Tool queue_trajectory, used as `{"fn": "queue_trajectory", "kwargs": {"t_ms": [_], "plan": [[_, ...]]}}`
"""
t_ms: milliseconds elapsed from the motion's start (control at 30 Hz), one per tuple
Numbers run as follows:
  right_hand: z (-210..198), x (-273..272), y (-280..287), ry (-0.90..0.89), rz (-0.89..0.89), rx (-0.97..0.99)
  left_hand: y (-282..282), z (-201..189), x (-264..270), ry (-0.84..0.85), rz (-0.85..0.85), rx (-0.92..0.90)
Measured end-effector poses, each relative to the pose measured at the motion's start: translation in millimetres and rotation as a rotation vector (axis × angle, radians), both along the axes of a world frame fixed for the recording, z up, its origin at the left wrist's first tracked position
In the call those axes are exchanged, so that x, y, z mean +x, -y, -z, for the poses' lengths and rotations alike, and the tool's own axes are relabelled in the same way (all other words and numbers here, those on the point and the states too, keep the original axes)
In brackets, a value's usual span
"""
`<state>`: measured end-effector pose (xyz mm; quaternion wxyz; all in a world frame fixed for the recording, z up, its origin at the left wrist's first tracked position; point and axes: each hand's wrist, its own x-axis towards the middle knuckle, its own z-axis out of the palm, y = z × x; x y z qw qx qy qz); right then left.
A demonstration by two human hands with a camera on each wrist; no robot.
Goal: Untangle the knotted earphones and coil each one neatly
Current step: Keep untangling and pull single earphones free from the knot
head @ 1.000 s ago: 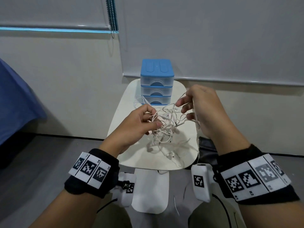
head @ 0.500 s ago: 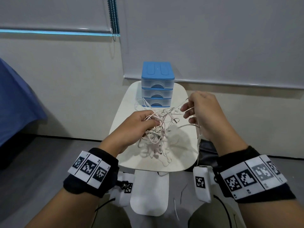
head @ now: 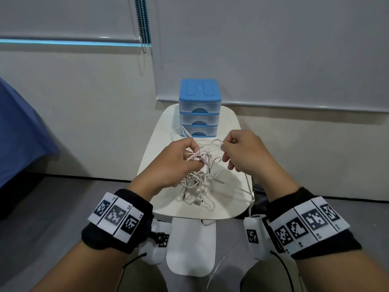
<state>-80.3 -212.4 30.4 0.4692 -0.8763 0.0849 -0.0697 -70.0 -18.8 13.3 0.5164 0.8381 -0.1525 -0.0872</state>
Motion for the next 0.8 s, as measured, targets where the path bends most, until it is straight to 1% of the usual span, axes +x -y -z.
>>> {"fn": "queue_trajectory", "kwargs": {"t_ms": [100, 167, 267, 400, 567, 700, 800], "plan": [[-1, 2, 2, 0.041, 0.053, -0.02, -2, 0, 0, -0.012, -0.014, 0.162], [-2, 2, 5, 0.067, 0.085, -0.041, -4, 0, 0, -0.015, -0.013, 0.215], [2, 5, 9, 0.04, 0.093, -0.114, -3, -3, -1, -0.005, -0.011, 0.186], [14, 9, 16, -0.1, 0.068, -0.187, -6, -4, 1, -0.008, -0.035, 0.092], [23, 12, 22, -0.153, 0.099, -0.056, -16, 1, 12, -0.041, -0.093, 0.032], [35, 17, 21, -0.171, 0.118, 0.05, -15, 12, 17, -0.083, -0.096, 0.084], [48, 19, 19, -0.19, 0.115, 0.103, -10, 22, 17, -0.051, -0.085, 0.164]]}}
